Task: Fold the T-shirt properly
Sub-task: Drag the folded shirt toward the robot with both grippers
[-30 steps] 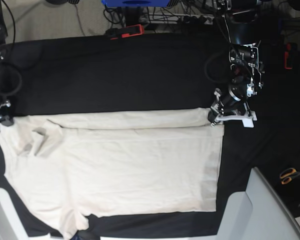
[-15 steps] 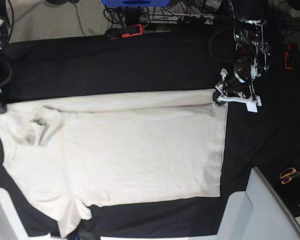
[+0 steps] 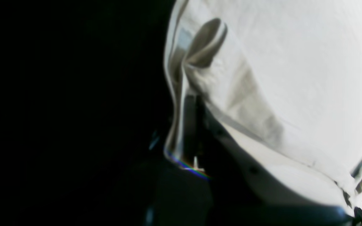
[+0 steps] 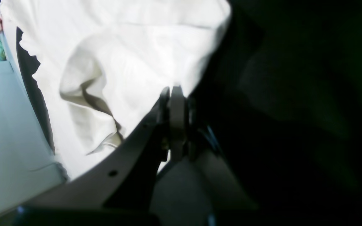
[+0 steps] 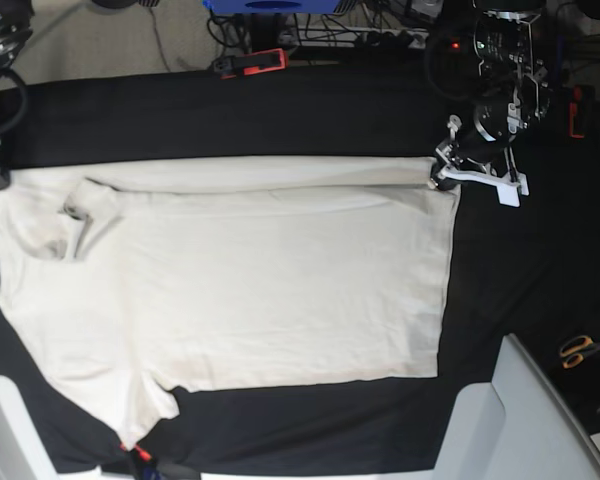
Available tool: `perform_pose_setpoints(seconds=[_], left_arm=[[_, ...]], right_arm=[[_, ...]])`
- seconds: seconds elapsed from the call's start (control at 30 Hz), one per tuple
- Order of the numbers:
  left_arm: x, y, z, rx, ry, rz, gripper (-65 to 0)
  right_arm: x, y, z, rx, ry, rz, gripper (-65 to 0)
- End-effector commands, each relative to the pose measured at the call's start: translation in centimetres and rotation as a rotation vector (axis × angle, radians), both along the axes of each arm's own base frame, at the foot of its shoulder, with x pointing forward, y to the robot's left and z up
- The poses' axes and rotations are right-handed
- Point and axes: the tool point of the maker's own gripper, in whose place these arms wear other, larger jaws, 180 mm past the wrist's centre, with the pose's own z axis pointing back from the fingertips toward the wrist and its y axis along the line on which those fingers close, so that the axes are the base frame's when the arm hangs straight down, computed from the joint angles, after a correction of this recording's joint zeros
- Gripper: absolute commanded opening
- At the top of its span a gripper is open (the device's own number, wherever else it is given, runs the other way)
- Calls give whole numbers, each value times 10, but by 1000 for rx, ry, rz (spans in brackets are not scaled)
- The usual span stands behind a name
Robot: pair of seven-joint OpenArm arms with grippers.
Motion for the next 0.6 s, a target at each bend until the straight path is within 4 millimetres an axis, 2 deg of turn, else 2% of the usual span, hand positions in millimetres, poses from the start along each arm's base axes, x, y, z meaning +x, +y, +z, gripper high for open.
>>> perform_pose_setpoints(seconds=[0.0,0.2,0.37,0.57], left_arm=[[-1,15,6,42,-18,11,-650],[-26,18,-1,51,24,14,-650],[-47,19,-8,56,62,13,-650],[-56,19,1,74,52,-7,-650]], right_arm=[[5,-24,21,-83,-42,-11,-647],[-3,-8,26,-108,-29,45,-647],[-7,-5,24,-105,-20,51,-647],[-33,-10,20,-136,27,58,-647]])
